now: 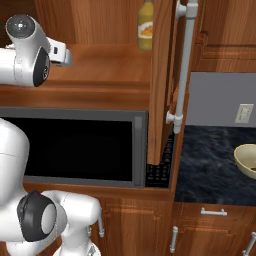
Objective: Open the cabinet. Pick the kiwi and apple from the cabinet and place them into the bowl. Then close the cabinet.
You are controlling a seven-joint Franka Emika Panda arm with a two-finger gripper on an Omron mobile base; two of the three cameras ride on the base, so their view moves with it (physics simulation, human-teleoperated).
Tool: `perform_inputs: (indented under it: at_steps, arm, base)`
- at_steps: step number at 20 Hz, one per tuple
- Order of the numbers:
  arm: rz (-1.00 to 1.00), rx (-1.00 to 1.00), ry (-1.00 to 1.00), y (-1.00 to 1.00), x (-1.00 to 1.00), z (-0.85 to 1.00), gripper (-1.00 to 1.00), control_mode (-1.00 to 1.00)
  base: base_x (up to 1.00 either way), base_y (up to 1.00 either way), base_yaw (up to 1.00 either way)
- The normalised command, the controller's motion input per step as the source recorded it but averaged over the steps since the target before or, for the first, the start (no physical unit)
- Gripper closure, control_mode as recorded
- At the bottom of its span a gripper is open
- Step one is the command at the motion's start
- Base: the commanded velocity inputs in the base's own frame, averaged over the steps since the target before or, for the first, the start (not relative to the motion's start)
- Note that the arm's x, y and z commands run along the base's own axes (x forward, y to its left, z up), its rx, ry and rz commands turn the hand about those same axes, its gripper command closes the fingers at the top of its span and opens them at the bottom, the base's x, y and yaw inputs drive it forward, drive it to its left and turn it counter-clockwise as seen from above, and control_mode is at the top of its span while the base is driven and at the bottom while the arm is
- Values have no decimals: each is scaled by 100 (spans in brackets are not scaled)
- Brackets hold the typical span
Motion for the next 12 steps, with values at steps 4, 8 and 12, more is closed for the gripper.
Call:
perform_inputs:
  at_steps: [4,8,12]
  arm:
    - [0,0,0,0,40,-3,-100,-100]
    - [0,0,0,1,40,0,-100,-100]
    - [0,0,0,7,42,0,-100,-100]
  base:
    - [0,0,0]
    - [0,0,0]
    - [0,0,0]
